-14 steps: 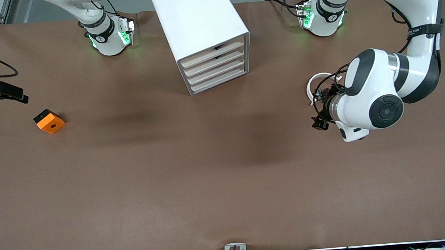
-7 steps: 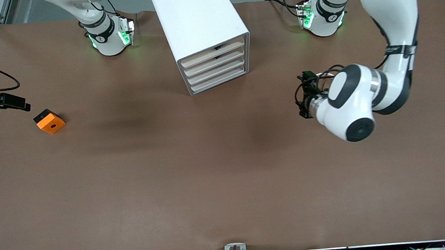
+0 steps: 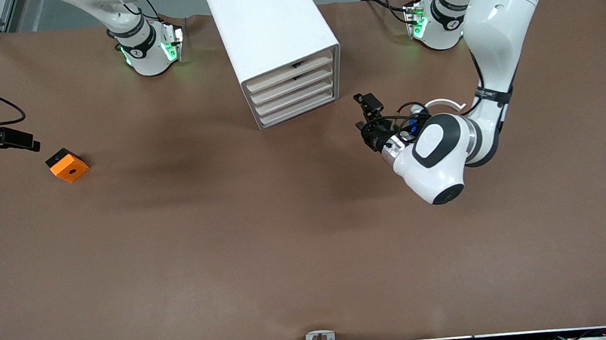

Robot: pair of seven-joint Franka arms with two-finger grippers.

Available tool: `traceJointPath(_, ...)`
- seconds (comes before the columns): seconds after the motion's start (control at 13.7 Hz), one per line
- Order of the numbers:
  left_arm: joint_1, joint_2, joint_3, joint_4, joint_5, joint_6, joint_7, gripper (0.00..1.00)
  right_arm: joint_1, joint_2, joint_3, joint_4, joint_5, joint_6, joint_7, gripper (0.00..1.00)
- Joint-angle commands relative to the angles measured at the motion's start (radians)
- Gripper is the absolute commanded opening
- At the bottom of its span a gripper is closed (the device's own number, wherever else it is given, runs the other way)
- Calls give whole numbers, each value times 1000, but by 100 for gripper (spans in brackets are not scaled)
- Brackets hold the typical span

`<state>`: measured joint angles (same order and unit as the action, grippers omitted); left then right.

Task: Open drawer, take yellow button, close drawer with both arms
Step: 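Reach the left gripper to the white cabinet's drawer handle and grasp it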

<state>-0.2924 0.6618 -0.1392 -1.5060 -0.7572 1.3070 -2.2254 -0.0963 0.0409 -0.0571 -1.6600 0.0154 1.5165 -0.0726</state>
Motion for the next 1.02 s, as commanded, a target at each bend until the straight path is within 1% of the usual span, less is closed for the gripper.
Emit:
traceJointPath(0.0,-57,5,6,13,-65,-14,-52,89,-17,8,11,13,1,-12,1,100)
traceJointPath(0.15,-124,12,7,9,-76,8,-98,75,-17,8,11,13,2,-13,1,100)
traceJointPath(0.29,-139,27,7,3,-108,34,-128,59,-17,7,11,13,2,-13,2,100)
traceJointPath(0.51,-174,22,6,-16,-131,41,-138,55,-31,5,11,5,2,-2,1,100)
traceJointPath(0.73,-223,16,7,-43,-137,54,-139,54,-25,4,17,3,2,-15,10,100)
traceJointPath(0.8,-231,16,6,-49,-137,63,-140,53,-13,2,22,5,5,-25,77,100)
traceJointPath(0.95,-235,16,6,-56,-146,66,-140,47,76,-9,22,5,29,-58,276,100)
